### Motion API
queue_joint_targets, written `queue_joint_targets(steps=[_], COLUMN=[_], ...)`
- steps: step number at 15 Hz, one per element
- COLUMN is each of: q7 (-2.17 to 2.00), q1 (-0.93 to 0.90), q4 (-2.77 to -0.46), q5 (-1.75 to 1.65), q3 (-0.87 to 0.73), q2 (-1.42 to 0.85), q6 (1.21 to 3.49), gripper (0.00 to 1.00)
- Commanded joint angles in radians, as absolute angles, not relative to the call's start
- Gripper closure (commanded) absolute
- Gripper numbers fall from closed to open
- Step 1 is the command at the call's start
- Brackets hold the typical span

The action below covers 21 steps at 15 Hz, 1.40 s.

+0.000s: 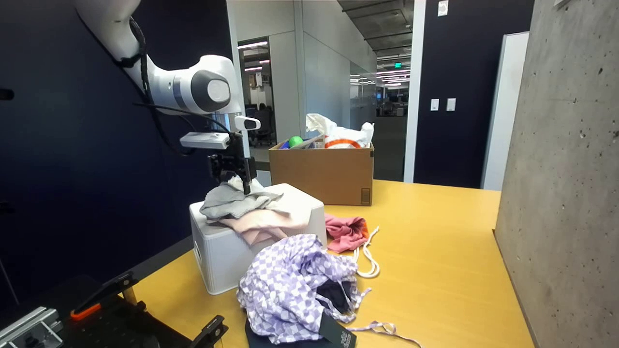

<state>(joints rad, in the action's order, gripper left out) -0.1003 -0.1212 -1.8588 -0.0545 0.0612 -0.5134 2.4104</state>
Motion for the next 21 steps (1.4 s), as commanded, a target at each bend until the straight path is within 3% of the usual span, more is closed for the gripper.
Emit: queue_joint_targets(steps=[1,9,20,21], q7=[-0.142,-0.231,-0.308,-0.307], q1=[-0.14,-0.168,-0.179,-0.178], q4=[-1.853,-1.851,-1.807,-1.806], q5=[-0.07,-0.13,-0.222,-0.218], q3=[0.034,-0.005,-0.033,-0.032], q2=[-0.514,-0.465,-0.455,-0.46], q6=[2.381,2.418,2.474,2.472], gripper=[0.42,0.99,0.96,0.81])
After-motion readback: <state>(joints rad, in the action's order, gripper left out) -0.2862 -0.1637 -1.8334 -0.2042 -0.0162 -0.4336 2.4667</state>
